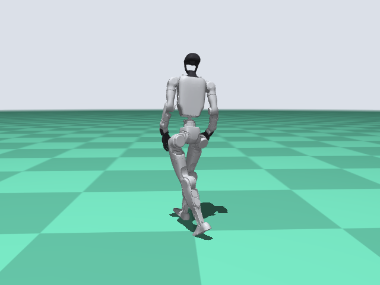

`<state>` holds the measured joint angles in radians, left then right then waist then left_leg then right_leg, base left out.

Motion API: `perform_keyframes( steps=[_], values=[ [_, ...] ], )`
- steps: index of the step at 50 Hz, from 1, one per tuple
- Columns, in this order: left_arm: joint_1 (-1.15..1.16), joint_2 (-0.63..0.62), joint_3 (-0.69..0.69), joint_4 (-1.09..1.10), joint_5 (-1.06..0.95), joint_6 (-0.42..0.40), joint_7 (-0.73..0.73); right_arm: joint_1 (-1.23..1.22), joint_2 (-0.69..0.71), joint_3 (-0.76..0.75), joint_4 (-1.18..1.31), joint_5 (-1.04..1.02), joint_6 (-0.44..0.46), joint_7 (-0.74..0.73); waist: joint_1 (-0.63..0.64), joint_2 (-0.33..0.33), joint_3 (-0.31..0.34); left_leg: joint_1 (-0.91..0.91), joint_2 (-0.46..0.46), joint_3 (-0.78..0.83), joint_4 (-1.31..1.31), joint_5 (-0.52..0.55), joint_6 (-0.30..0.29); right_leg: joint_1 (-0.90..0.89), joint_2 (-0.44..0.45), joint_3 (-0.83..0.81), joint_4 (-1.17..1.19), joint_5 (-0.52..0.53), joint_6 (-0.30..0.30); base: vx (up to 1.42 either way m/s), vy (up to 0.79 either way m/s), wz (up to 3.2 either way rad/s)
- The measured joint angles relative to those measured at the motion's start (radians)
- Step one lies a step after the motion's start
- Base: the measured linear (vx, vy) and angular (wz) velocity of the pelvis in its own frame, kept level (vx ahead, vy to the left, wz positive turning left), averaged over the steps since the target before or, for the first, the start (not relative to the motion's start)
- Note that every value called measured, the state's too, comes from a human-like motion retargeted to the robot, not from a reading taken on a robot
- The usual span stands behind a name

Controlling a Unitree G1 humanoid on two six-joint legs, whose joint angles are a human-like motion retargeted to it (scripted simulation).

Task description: Walk run

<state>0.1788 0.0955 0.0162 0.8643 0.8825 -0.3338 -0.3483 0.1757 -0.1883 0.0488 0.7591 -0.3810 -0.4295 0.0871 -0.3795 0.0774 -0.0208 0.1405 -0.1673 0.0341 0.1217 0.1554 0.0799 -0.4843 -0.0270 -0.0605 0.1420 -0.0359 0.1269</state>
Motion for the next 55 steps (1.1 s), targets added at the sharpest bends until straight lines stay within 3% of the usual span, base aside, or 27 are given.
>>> perform_keyframes(
  steps=[2, 3, 5, 7, 8, 10, 13, 20, 22, 23, 24, 25, 28, 30, 33, 39, 43, 45, 47, 48, 50, 52, 55],
  values=[
    [0.001, -0.004, -0.002, -0.008, 0.026, 0.002, 0.026, 0.000, -0.014, 0.000, -0.014, -0.058, 0.015, -0.014, -0.023, 0.001, 0.004, 0.023, -0.003, -0.036, 0.080, 0.122, -0.044, 0.013, -0.010, -0.020, 0.027, 0.115, -0.089, 1.14, -0.47, 0.68],
    [0.002, -0.007, 0.002, -0.010, 0.035, 0.003, 0.035, 0.002, -0.016, 0.001, -0.018, -0.084, 0.023, -0.024, -0.033, 0.004, 0.003, 0.017, 0.001, -0.041, 0.134, 0.188, -0.065, 0.018, -0.008, -0.038, 0.059, 0.102, -0.134, 1.46, -0.76, 0.20],
    [0.027, -0.006, 0.039, -0.006, 0.045, -0.012, 0.066, 0.017, -0.003, 0.033, -0.007, -0.131, 0.040, -0.055, 0.019, -0.002, 0.008, -0.053, 0.011, 0.057, 0.423, 0.368, -0.073, 0.075, 0.030, 0.021, 0.190, -0.004, -0.186, 1.46, -0.81, -0.71],
    [0.008, -0.012, 0.047, 0.007, 0.048, -0.020, 0.120, -0.016, 0.016, 0.001, 0.033, -0.125, 0.059, -0.037, 0.074, 0.036, 0.053, -0.189, 0.114, 0.073, 0.783, 0.368, -0.049, 0.110, 0.066, -0.046, 0.293, -0.107, -0.204, 1.06, -0.47, -0.15],
    [0.003, -0.030, 0.066, 0.005, 0.052, -0.016, 0.135, -0.026, 0.013, -0.006, 0.048, -0.117, 0.074, 0.000, 0.088, -0.004, 0.026, -0.244, 0.030, 0.058, 0.776, 0.368, -0.033, 0.142, 0.014, -0.017, 0.267, -0.126, -0.192, 1.27, -0.53, 0.21],
    [0.013, -0.050, 0.100, -0.010, 0.057, -0.002, 0.140, -0.031, 0.020, 0.000, 0.077, -0.095, 0.132, 0.079, 0.104, -0.054, -0.010, -0.338, -0.022, 0.077, 0.799, 0.256, 0.016, 0.201, -0.024, -0.003, 0.250, -0.171, -0.196, 1.35, -0.54, 0.22],
    [0.043, -0.071, 0.124, -0.047, 0.031, -0.011, 0.174, -0.041, 0.019, -0.003, 0.098, -0.075, 0.189, 0.143, 0.141, -0.070, -0.025, -0.486, -0.051, 0.053, 0.718, 0.072, 0.065, 0.308, -0.009, -0.029, 0.150, -0.159, -0.202, 1.07, -0.43, 0.16],
    [0.070, -0.063, 0.147, -0.044, -0.066, -0.069, 0.182, -0.028, 0.005, 0.063, 0.108, -0.108, 0.151, 0.156, 0.307, -0.099, -0.001, -0.552, -0.057, 0.061, 0.004, -0.116, 0.056, 0.571, 0.110, -0.017, -0.029, 0.236, -0.166, 1.30, -0.53, -0.65],
    [0.052, -0.071, 0.163, -0.032, -0.125, -0.054, 0.179, -0.033, 0.005, 0.082, 0.121, -0.108, 0.137, 0.165, 0.332, -0.108, 0.010, -0.537, -0.057, 0.042, -0.086, -0.091, 0.029, 0.643, 0.105, -0.092, -0.022, 0.336, -0.137, 1.02, -0.46, -0.61],
    [0.042, -0.071, 0.171, -0.031, -0.147, -0.048, 0.165, -0.037, 0.005, 0.090, 0.128, -0.108, 0.133, 0.178, 0.341, -0.114, 0.015, -0.535, -0.054, 0.043, -0.082, 0.005, 0.080, 0.667, 0.107, -0.077, 0.004, 0.391, -0.113, 1.21, -0.55, -0.49],
    [0.035, -0.065, 0.180, -0.036, -0.160, -0.044, 0.148, -0.040, 0.008, 0.095, 0.132, -0.112, 0.131, 0.198, 0.339, -0.126, 0.010, -0.530, -0.059, 0.047, -0.045, -0.031, 0.131, 0.667, 0.110, -0.064, 0.053, 0.457, -0.083, 1.41, -0.66, -0.35],
    [0.028, -0.056, 0.191, -0.043, -0.168, -0.040, 0.130, -0.043, 0.012, 0.098, 0.134, -0.118, 0.130, 0.222, 0.332, -0.140, 0.000, -0.525, -0.067, 0.051, 0.010, -0.134, 0.182, 0.655, 0.113, -0.052, 0.112, 0.528, -0.050, 1.60, -0.61, 0.48],
    [0.034, -0.038, 0.208, -0.048, -0.130, -0.045, 0.145, -0.028, 0.031, 0.061, 0.161, -0.178, 0.137, 0.263, 0.195, -0.197, -0.021, -0.498, -0.136, 0.000, 0.218, -0.323, 0.182, 0.493, 0.089, -0.060, 0.612, 0.560, 0.034, 1.65, -0.54, 0.97],
    [0.030, -0.026, 0.222, -0.053, -0.099, -0.034, 0.153, -0.030, 0.049, 0.044, 0.157, -0.192, 0.152, 0.258, 0.191, -0.107, -0.043, -0.459, -0.027, -0.017, 0.212, -0.363, 0.162, 0.415, 0.142, -0.069, 0.622, 0.551, 0.028, 1.20, -0.39, -0.61],
    [0.023, -0.037, 0.174, -0.053, -0.076, -0.008, 0.136, 0.004, 0.046, 0.001, 0.108, -0.148, 0.126, 0.214, 0.214, -0.054, -0.056, -0.357, 0.023, -0.007, 0.154, -0.366, 0.129, 0.276, 0.145, -0.048, 0.632, 0.366, -0.028, 1.29, -0.46, -0.58],
    [0.018, -0.038, 0.083, -0.044, -0.100, -0.031, 0.077, 0.060, 0.046, -0.038, 0.034, 0.030, 0.008, 0.108, 0.064, 0.009, -0.062, -0.158, 0.036, -0.042, 0.005, -0.093, 0.034, 0.067, 0.014, -0.133, 0.266, 0.115, -0.012, 1.16, -0.45, 0.94],
    [0.015, -0.015, 0.046, -0.027, -0.088, -0.038, 0.041, 0.055, 0.026, -0.020, 0.007, 0.072, -0.002, 0.080, -0.007, 0.011, -0.053, -0.026, 0.041, -0.024, -0.006, 0.061, -0.007, 0.032, 0.006, -0.061, -0.006, -0.044, 0.000, 1.05, -0.51, 0.58],
    [0.016, -0.004, 0.032, -0.016, -0.074, -0.036, 0.030, 0.047, 0.010, -0.006, -0.007, 0.044, 0.015, 0.086, -0.031, 0.008, -0.054, 0.027, 0.034, -0.042, 0.044, 0.147, -0.040, 0.029, -0.001, -0.071, 0.001, 0.105, -0.091, 1.30, -0.61, 0.20],
    [0.039, 0.002, 0.042, -0.013, -0.047, -0.041, 0.025, 0.044, 0.003, 0.017, -0.016, 0.006, 0.031, 0.094, -0.017, 0.025, -0.068, 0.010, 0.043, -0.019, 0.187, 0.291, -0.106, 0.040, 0.053, -0.066, 0.107, 0.026, -0.246, 1.56, -0.77, -0.55],
    [0.058, -0.001, 0.060, -0.009, -0.019, -0.050, 0.027, 0.045, 0.007, 0.028, -0.013, -0.008, 0.038, 0.093, 0.006, 0.034, -0.068, -0.017, 0.053, 0.022, 0.302, 0.349, -0.122, 0.057, 0.085, -0.013, 0.159, -0.021, -0.252, 1.61, -0.78, -0.73],
    [0.070, -0.016, 0.073, 0.012, 0.051, -0.041, 0.050, 0.015, 0.029, -0.021, 0.029, -0.030, 0.056, 0.118, 0.047, 0.096, -0.042, -0.157, 0.173, 0.024, 0.733, 0.368, -0.111, 0.099, 0.115, -0.094, 0.282, -0.130, -0.246, 1.34, -0.55, -0.18],
    [0.072, -0.054, 0.114, 0.008, 0.086, -0.014, 0.051, -0.003, 0.022, -0.034, 0.047, -0.044, 0.091, 0.185, 0.077, 0.019, -0.098, -0.256, 0.039, 0.035, 0.734, 0.347, -0.057, 0.171, 0.039, -0.035, 0.231, -0.155, -0.236, 1.19, -0.43, -0.18],
    [0.103, -0.069, 0.144, -0.023, 0.043, -0.025, 0.067, -0.005, 0.028, -0.012, 0.049, -0.039, 0.134, 0.215, 0.112, -0.042, -0.126, -0.401, -0.011, 0.051, 0.742, 0.160, 0.015, 0.276, 0.017, -0.015, 0.162, -0.152, -0.233, 1.21, -0.45, -0.19]
  ],
)
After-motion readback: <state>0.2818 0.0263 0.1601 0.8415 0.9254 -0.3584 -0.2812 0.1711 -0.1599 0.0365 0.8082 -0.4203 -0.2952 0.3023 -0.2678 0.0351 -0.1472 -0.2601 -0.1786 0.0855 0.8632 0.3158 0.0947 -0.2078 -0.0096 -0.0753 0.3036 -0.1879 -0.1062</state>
